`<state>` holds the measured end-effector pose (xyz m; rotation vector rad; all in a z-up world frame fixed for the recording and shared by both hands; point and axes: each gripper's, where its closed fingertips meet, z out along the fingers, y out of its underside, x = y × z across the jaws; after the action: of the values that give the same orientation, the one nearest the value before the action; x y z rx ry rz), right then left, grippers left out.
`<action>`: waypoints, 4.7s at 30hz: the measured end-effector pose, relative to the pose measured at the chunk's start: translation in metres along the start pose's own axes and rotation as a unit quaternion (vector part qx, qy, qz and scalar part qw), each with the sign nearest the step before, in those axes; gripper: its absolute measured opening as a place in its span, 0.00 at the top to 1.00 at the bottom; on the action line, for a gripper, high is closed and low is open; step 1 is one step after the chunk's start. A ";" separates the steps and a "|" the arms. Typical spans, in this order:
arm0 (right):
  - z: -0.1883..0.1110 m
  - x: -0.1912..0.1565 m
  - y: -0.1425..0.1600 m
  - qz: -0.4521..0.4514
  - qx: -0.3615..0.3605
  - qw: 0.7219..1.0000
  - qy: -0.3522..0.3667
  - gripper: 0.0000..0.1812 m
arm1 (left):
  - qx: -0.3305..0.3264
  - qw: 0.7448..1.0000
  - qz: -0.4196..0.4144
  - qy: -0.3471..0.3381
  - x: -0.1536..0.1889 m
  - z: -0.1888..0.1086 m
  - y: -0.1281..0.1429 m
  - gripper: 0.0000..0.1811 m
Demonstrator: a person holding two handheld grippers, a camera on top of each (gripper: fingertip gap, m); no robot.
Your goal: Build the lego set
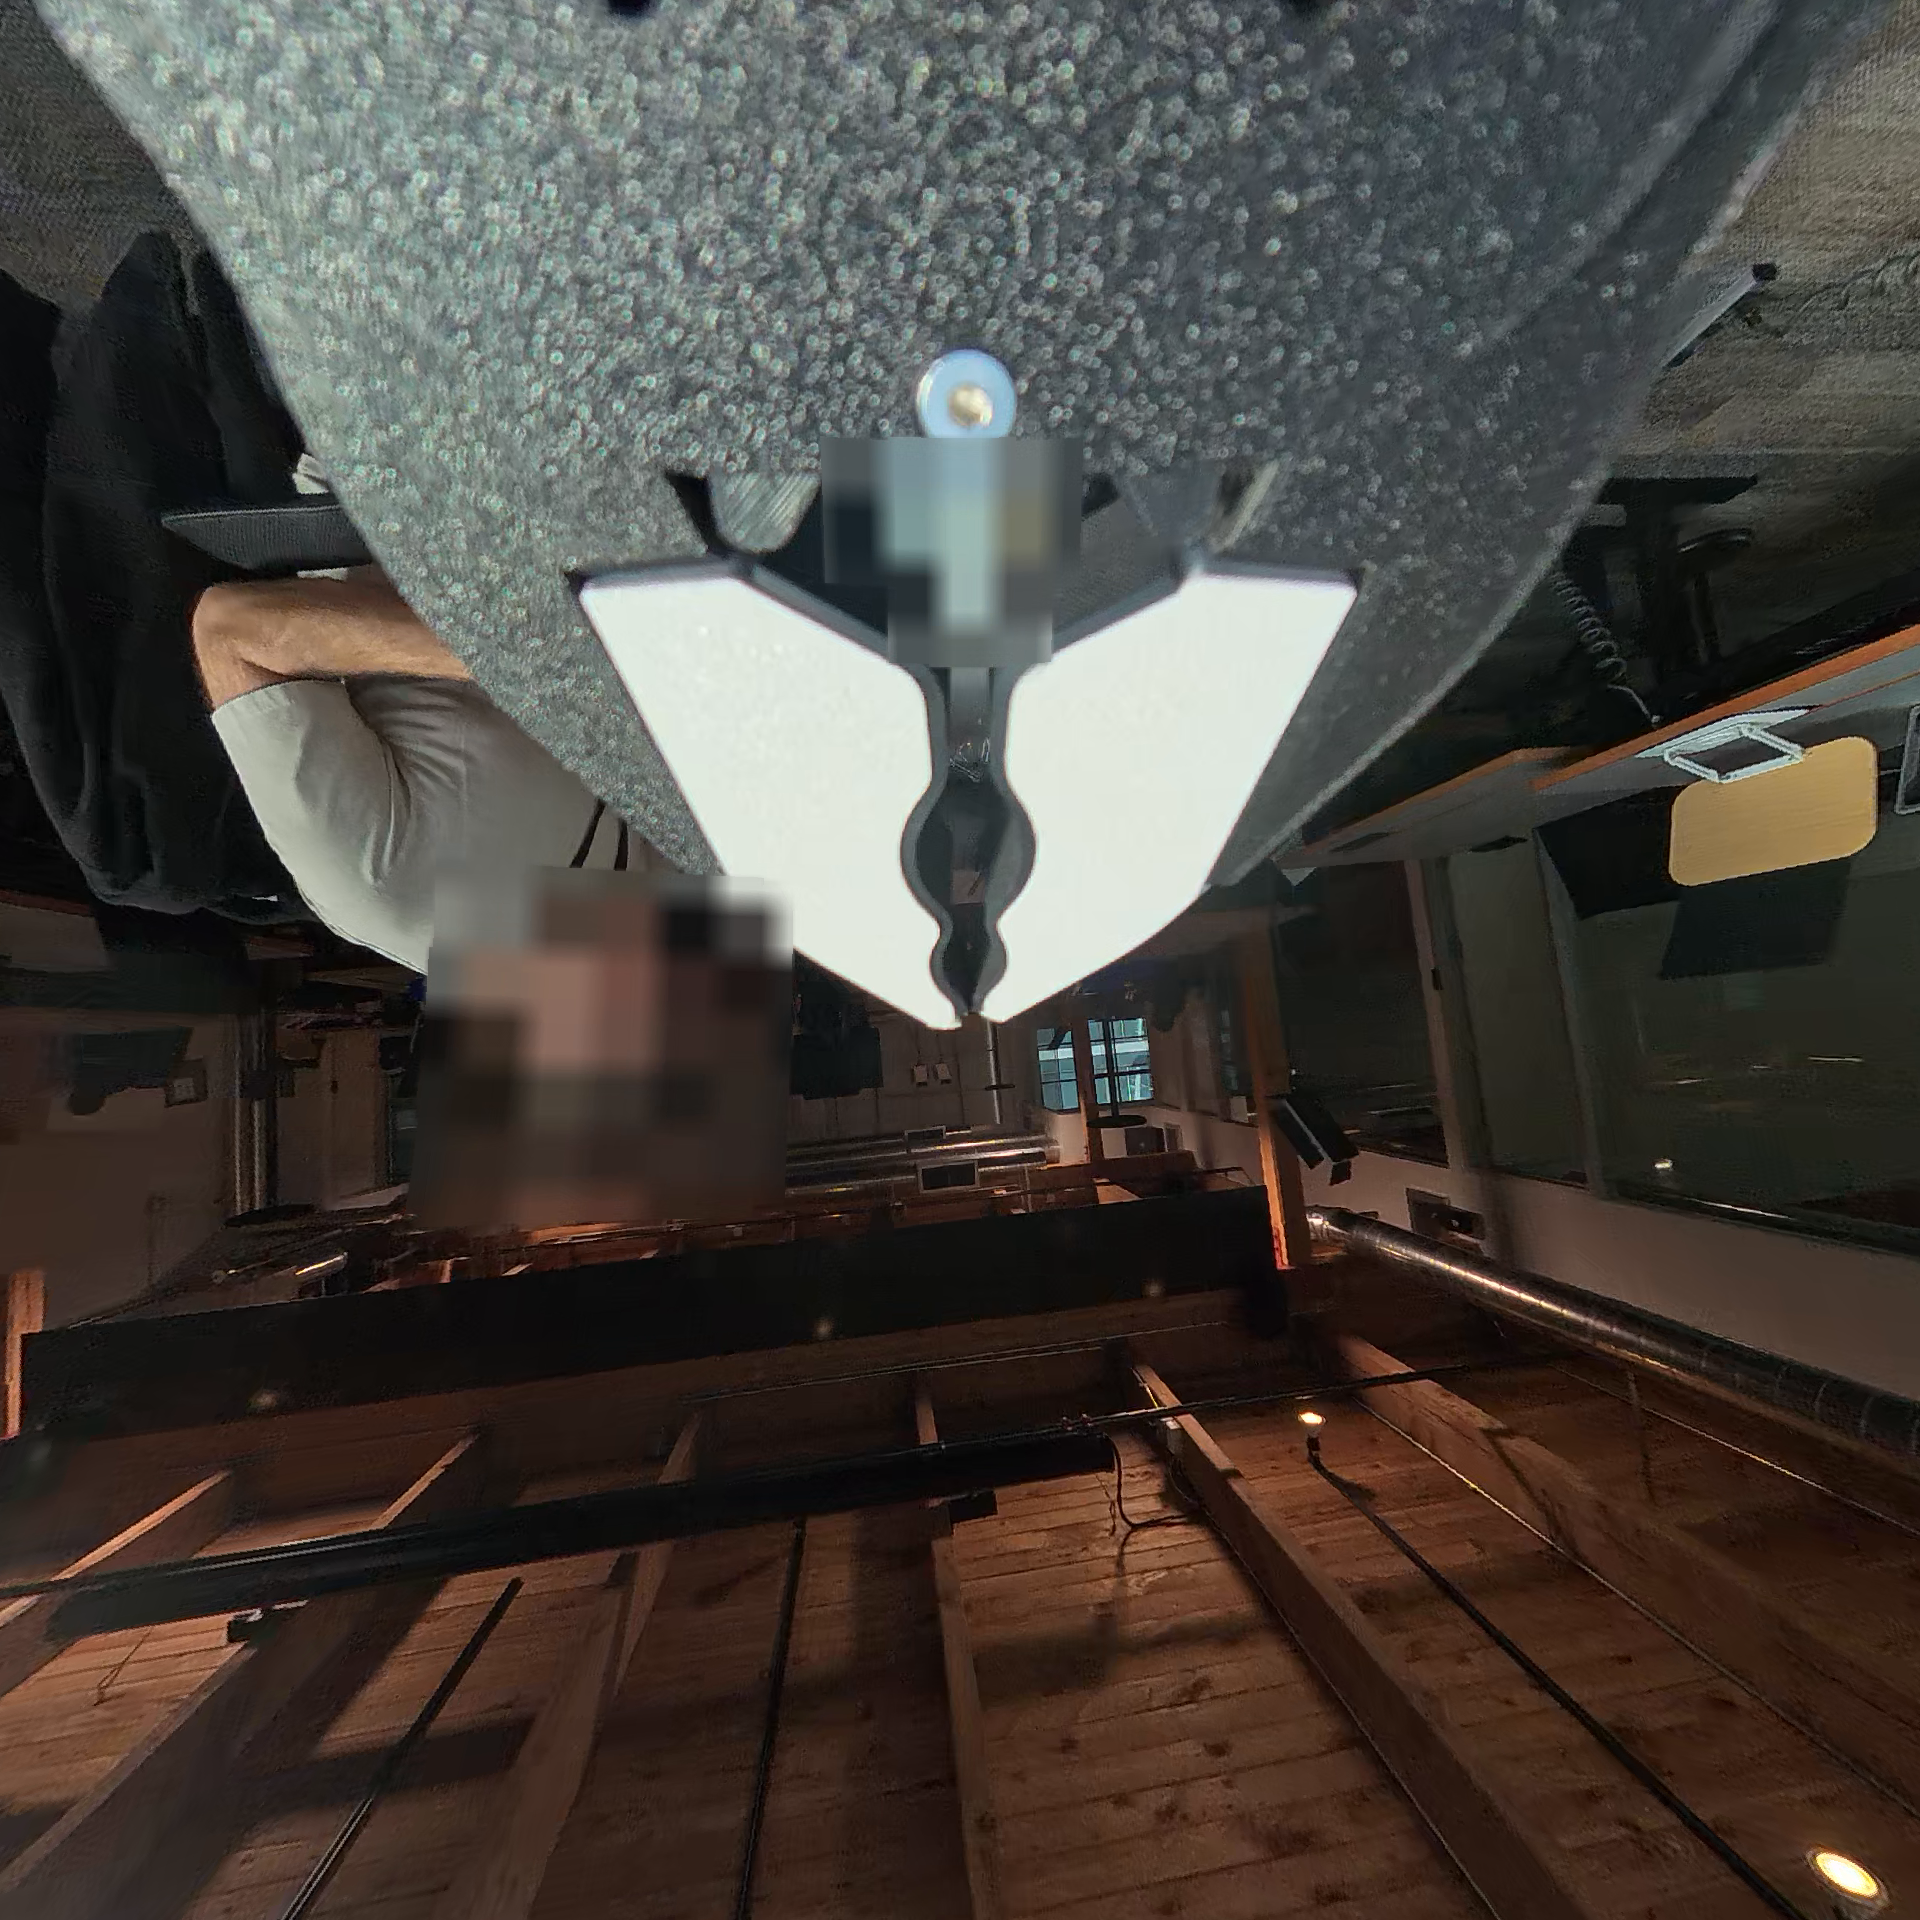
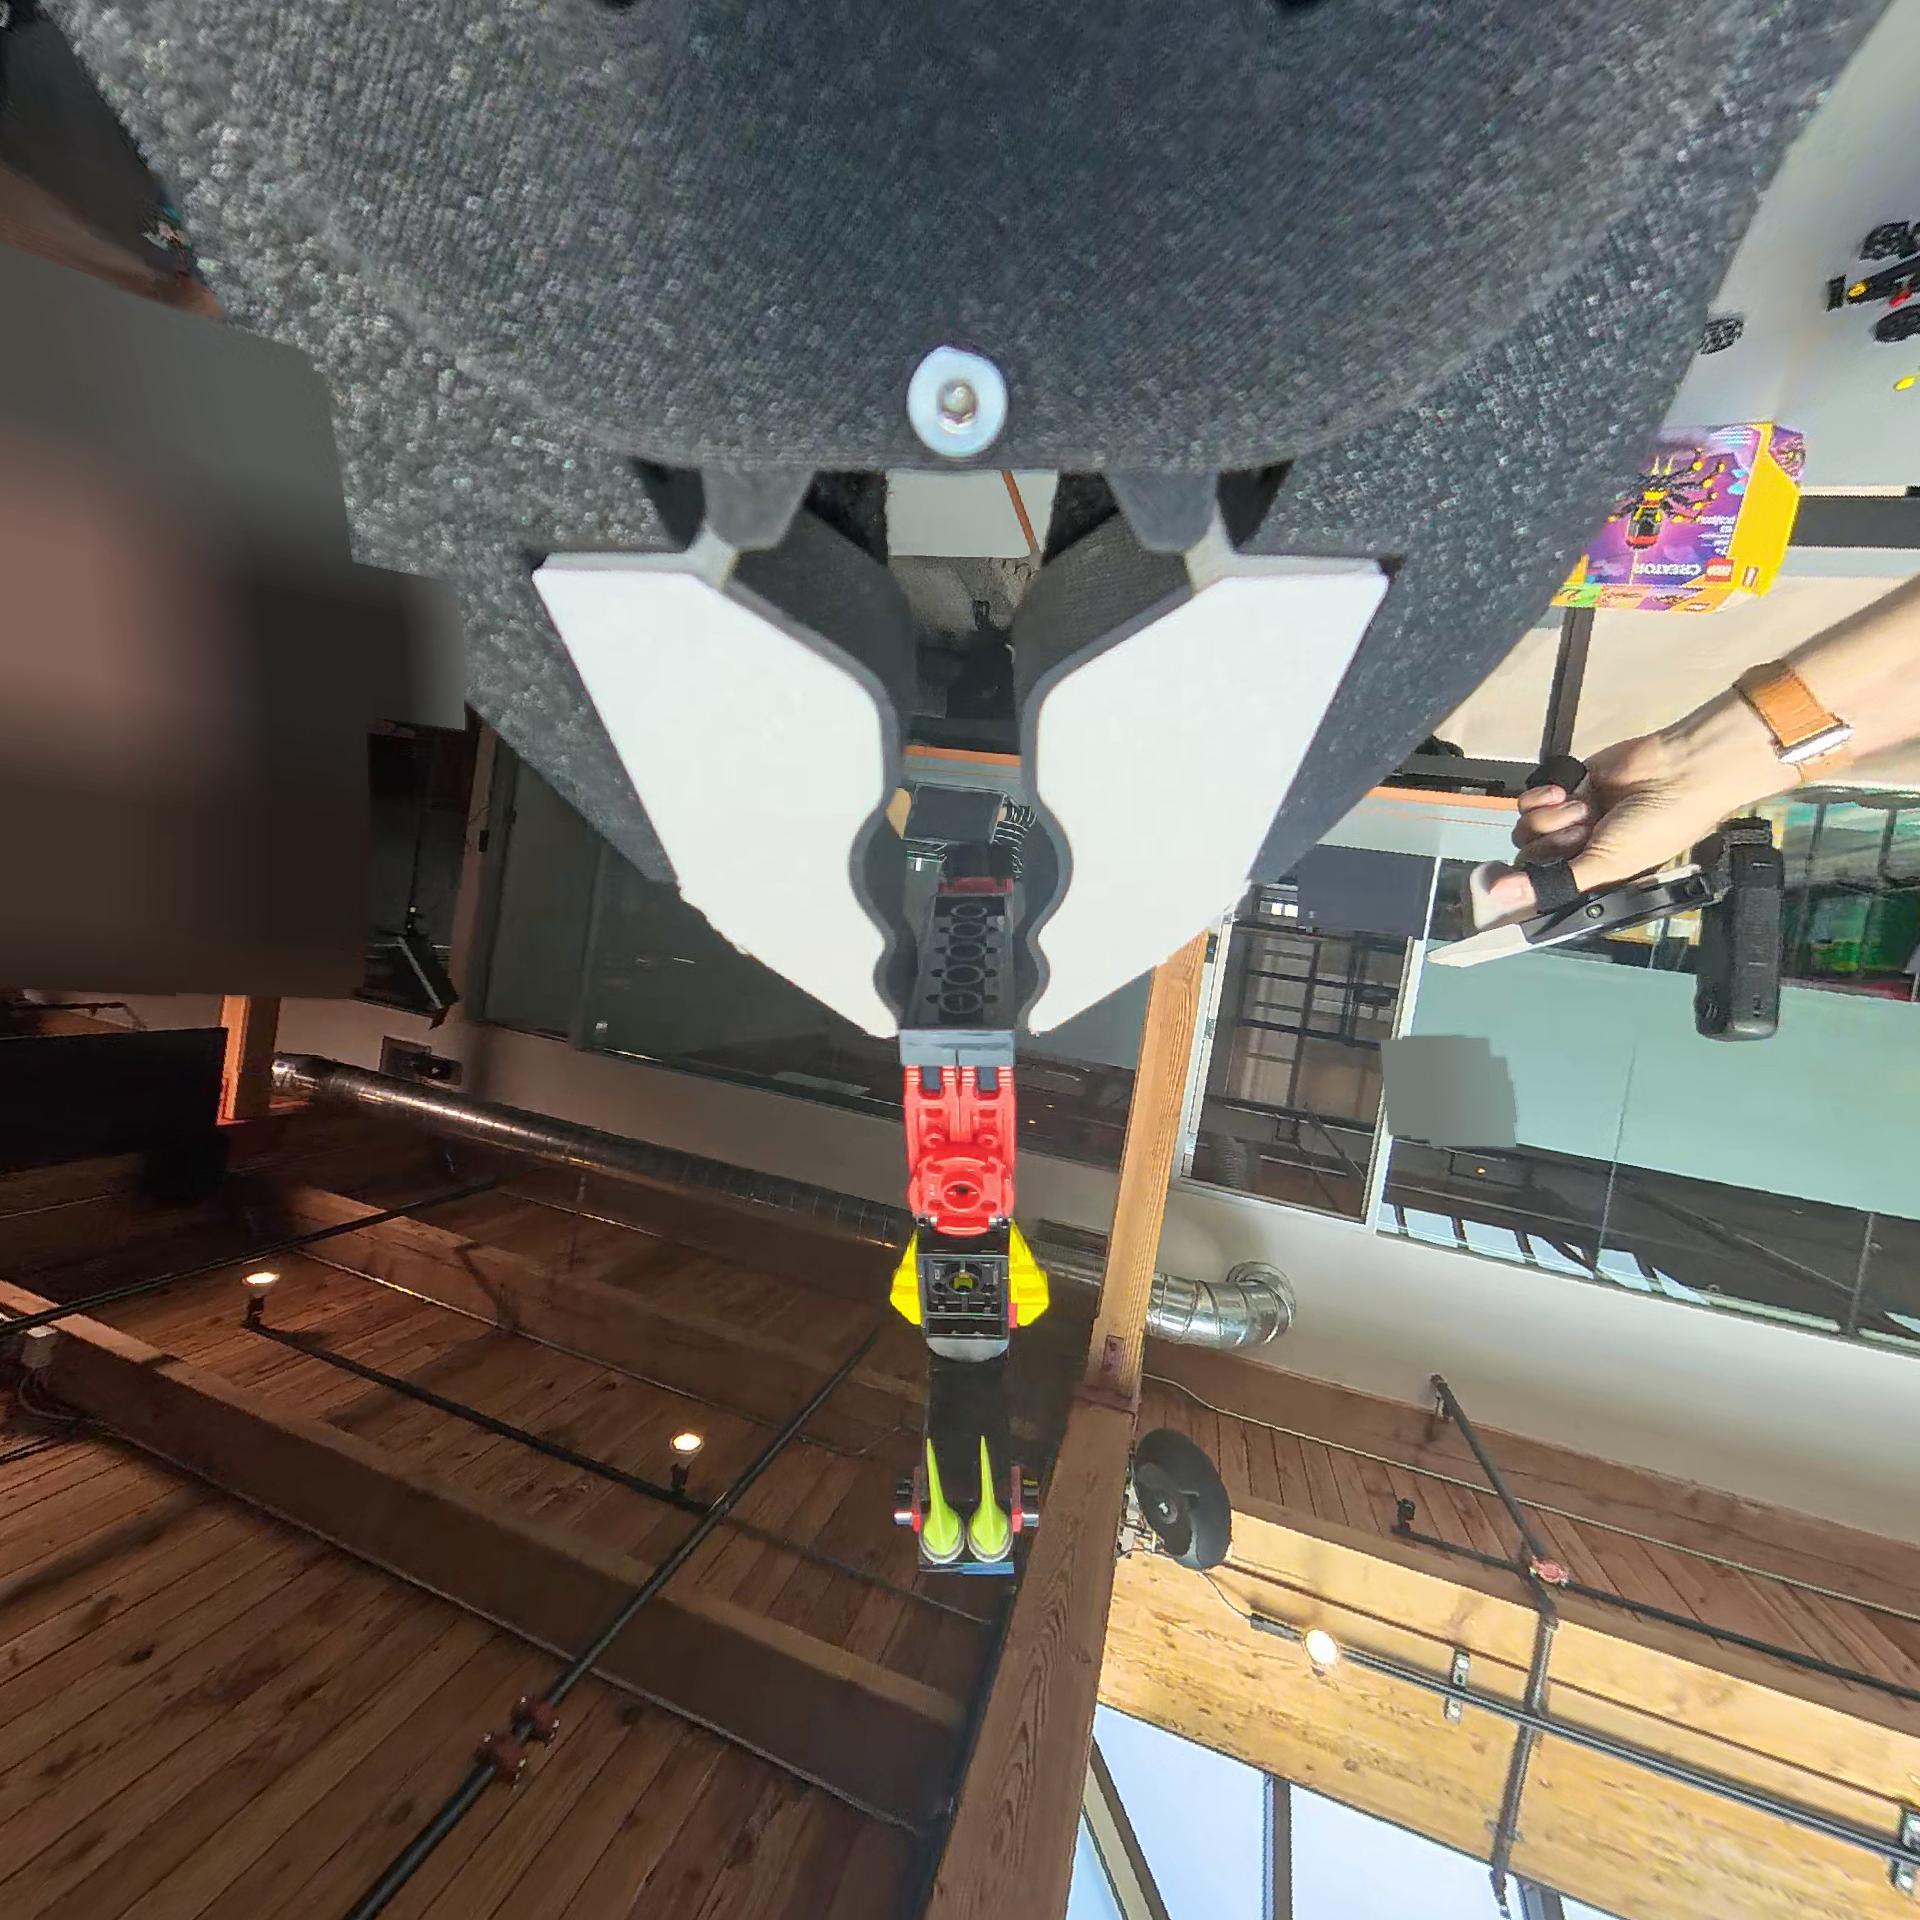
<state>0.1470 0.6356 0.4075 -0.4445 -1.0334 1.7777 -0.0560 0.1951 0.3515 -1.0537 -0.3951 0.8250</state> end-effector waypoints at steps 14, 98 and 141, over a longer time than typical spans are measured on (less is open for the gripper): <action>-0.038 -0.010 0.053 0.042 -0.027 0.999 0.000 0.91 | -0.047 0.993 -0.068 0.087 0.089 -0.031 0.105 1.00; 0.048 -0.337 0.553 0.201 -0.369 0.767 -0.485 0.74 | -0.206 0.972 -0.116 -0.011 0.013 -0.199 0.283 0.86; 0.050 -0.306 0.642 -0.264 -0.519 0.750 -0.313 0.81 | -0.267 0.944 0.168 -0.099 0.105 -0.205 0.245 0.80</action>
<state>-0.1194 0.2507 -0.1296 -0.1375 -2.3579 0.6652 0.0446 0.2095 0.0312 -1.5774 -0.6439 1.1721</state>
